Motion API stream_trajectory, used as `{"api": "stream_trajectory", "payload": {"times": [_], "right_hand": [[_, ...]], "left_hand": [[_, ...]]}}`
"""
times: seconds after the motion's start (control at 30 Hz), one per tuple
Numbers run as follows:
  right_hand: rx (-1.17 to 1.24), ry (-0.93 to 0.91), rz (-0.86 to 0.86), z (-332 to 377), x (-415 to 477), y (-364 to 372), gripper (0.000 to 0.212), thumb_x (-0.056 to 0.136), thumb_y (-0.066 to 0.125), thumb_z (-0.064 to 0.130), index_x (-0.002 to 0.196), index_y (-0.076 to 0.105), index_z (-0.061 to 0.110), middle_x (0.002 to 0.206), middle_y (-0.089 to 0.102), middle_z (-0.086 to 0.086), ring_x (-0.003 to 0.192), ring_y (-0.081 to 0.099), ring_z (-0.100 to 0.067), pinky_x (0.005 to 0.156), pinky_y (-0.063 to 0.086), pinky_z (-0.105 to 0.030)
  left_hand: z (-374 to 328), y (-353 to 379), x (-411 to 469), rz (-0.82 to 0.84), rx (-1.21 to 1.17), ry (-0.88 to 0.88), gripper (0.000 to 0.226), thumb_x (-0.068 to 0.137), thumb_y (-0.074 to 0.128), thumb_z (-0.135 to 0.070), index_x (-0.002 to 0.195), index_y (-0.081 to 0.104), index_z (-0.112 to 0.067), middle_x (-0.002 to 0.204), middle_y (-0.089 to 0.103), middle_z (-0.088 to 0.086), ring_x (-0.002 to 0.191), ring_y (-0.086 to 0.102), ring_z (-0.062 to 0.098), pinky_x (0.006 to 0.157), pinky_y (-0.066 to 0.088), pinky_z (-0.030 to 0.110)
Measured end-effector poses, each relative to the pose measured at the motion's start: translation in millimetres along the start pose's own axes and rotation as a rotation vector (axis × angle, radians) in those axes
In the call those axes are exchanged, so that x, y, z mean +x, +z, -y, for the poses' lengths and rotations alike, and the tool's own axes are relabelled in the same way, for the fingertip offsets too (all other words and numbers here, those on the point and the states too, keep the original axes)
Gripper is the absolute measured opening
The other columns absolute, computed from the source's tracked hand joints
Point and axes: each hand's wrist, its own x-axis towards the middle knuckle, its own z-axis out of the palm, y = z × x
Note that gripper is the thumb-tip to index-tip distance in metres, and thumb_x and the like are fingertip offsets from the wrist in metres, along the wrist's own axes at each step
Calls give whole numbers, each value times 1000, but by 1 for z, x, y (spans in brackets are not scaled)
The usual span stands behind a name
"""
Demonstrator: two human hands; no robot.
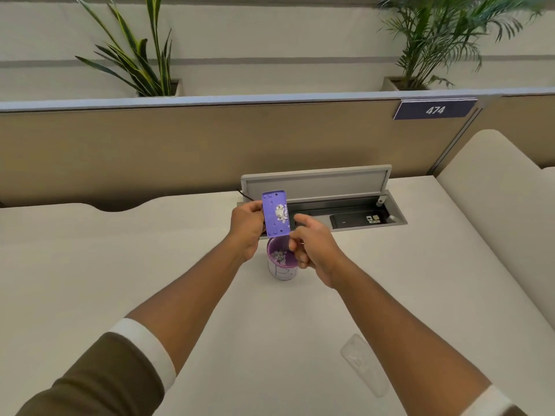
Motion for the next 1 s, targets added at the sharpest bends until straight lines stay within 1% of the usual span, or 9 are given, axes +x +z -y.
{"api": "stream_trajectory", "payload": {"times": [0.1, 0.23, 0.33, 0.43, 0.53, 0.63, 0.7, 0.83, 1.0], "right_hand": [[2, -2, -4, -3, 2, 0, 55, 105, 47, 15, 158, 38, 27, 74, 63, -10, 50, 45, -9, 52, 42, -31], [-50, -45, 52, -6, -2, -6, 45, 105, 46, 14, 148, 53, 25, 68, 64, -5, 44, 49, -5, 48, 44, -27], [-14, -42, 5, -8, -3, -9, 53, 103, 46, 12, 154, 43, 26, 66, 68, -4, 45, 50, -10, 43, 44, -27], [6, -38, -11, -9, -4, -11, 62, 100, 43, 9, 157, 38, 34, 65, 68, -7, 44, 50, -14, 41, 41, -27], [-78, -52, 65, -10, -7, -13, 54, 102, 39, 10, 150, 52, 31, 61, 67, -4, 43, 49, -13, 43, 42, -28], [-73, -37, 7, -12, -8, -13, 59, 100, 43, 9, 155, 43, 32, 65, 69, -7, 43, 48, -13, 41, 38, -26], [-62, -21, -36, -15, -8, -13, 64, 99, 44, 9, 158, 38, 33, 65, 70, -7, 41, 46, -13, 39, 36, -23], [-104, -24, 58, -16, -13, -14, 56, 100, 41, 7, 150, 52, 30, 56, 66, -1, 39, 46, -11, 39, 37, -23], [-94, 0, -48, -20, -12, -15, 64, 100, 44, 7, 159, 37, 31, 71, 72, -10, 39, 46, -11, 38, 37, -22]], "left_hand": [[4, 4, 2, 10, 32, 40, 7, 103, 65, -31, 99, 71, -30, 89, 77, -8, 74, 78, 14, 53, 58, 15], [7, 6, 2, 19, 58, 96, 15, 102, 67, -30, 90, 70, -38, 88, 77, -7, 77, 77, 15, 54, 60, 17], [9, 7, 3, 30, 63, 119, 19, 104, 66, -26, 89, 71, -36, 88, 79, -4, 79, 77, 16, 56, 63, 23], [8, 7, 2, 37, 83, 151, 21, 103, 67, -23, 87, 73, -36, 73, 80, -14, 69, 77, 9, 53, 61, 21], [9, 7, -1, 51, 108, 211, 10, 102, 68, -22, 100, 75, -30, 82, 80, -12, 71, 78, 6, 54, 60, 19], [10, 7, -3, 62, 117, 258, 13, 102, 68, -21, 112, 74, -26, 93, 78, -7, 75, 78, 4, 56, 60, 19], [11, 8, -4, 64, 132, 276, 15, 102, 68, -23, 115, 75, -23, 96, 78, -6, 82, 78, 11, 60, 64, 23], [13, 12, -4, 54, 175, 300, 26, 103, 67, -25, 125, 74, -14, 108, 77, 5, 98, 75, 26, 76, 67, 38], [16, 13, -4, 47, 202, 302, 28, 104, 66, -23, 130, 72, -13, 116, 76, 6, 102, 73, 26, 72, 65, 27]]}}
